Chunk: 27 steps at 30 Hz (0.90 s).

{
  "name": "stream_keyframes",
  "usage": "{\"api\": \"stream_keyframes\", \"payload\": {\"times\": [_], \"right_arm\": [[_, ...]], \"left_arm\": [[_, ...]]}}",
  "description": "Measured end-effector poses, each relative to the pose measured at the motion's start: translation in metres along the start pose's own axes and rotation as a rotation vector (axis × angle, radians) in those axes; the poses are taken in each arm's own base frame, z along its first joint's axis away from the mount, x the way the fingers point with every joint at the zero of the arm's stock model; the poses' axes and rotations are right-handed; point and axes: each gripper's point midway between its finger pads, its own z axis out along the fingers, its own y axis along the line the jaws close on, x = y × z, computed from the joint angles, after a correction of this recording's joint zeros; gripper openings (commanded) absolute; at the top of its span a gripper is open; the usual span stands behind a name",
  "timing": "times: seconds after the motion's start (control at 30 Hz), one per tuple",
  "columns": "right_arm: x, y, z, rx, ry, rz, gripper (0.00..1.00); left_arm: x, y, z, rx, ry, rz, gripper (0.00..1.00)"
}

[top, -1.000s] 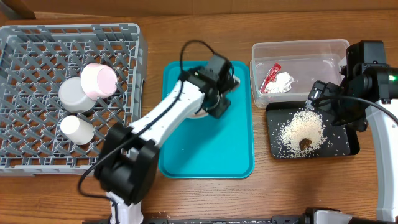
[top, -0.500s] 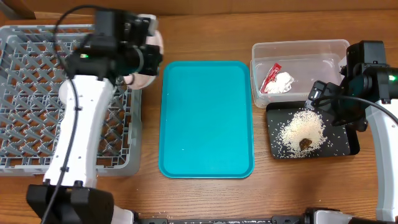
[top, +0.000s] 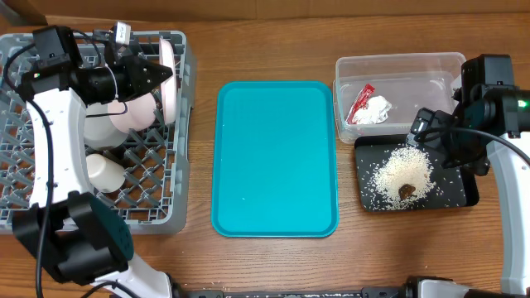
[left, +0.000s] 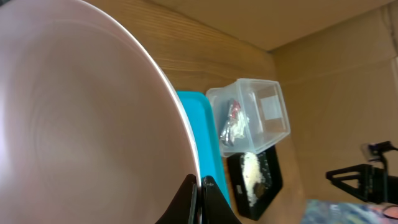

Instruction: Sort waste into correct bins and load items into the dishwasher

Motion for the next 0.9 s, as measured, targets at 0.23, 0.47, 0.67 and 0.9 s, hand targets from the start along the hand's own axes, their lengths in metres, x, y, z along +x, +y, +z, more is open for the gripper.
{"api": "stream_keyframes", "payload": {"times": [0.23,0.47,0.67,0.9], "right_arm": [[0.000,0.000,0.000,0.000,0.000,0.002,1.00],[0.000,0.000,0.000,0.000,0.000,0.001,1.00],[-0.002,0.003,0.000,-0.013,-0.008,0.000,1.00],[-0.034,0.077,-0.014,-0.325,-0.162,-0.194,0.99]], "left_arm": [[0.004,0.012,0.013,0.069,0.030,-0.046,0.74],[0.009,0.028,0.006,0.003,0.038,-0.089,1.00],[0.012,0.045,-0.008,-0.119,0.031,-0.108,1.00],[0.023,0.001,-0.059,-0.478,-0.027,0.034,1.00]]}}
